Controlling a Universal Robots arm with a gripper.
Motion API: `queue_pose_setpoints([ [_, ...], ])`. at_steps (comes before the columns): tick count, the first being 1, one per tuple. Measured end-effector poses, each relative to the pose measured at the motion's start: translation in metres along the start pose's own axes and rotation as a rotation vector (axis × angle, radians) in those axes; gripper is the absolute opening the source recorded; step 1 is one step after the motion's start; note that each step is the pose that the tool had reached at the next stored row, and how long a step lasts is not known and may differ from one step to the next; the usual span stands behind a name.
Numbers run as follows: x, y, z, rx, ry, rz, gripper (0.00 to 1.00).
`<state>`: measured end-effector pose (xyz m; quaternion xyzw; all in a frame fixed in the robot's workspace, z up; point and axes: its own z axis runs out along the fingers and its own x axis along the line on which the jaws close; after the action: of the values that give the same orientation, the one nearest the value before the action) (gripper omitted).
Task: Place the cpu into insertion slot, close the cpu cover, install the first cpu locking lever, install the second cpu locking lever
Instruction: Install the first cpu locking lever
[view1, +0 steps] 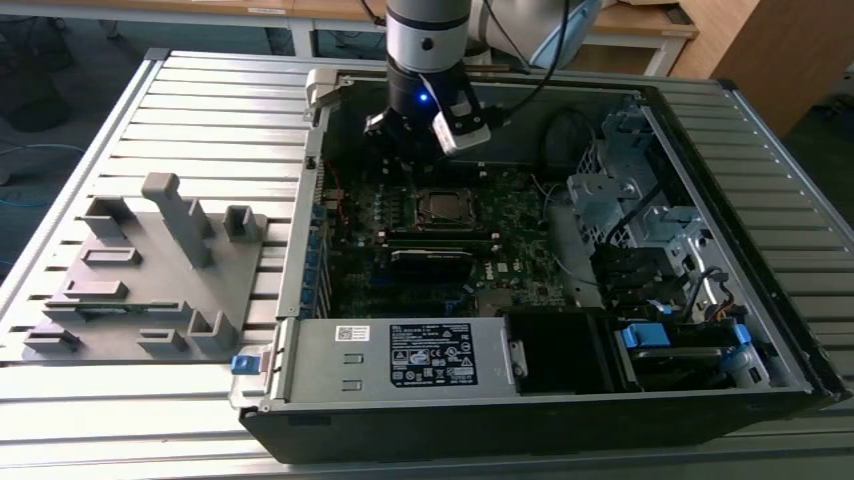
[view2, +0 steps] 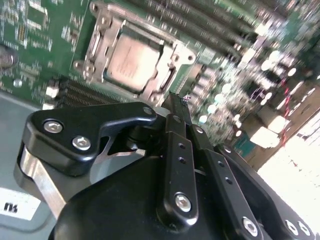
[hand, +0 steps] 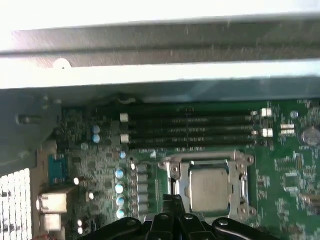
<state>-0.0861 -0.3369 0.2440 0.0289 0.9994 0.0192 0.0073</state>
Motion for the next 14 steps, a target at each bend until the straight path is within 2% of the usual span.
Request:
queue_pose_setpoints([
  [2,-0.0001,-0.0007,-0.0001,-0.0353,0.0072,0.001,0.1],
  [3,-0.0001,-0.0007,0.0,-0.0385,0.0079,0.001,0.1],
  [8,0.0011,-0.0008,0.0,-0.0395,0.0081,0.001,0.1],
  [14,0.0115,-0.0014,0.0002,-0.0395,0.0081,0.001,0.1],
])
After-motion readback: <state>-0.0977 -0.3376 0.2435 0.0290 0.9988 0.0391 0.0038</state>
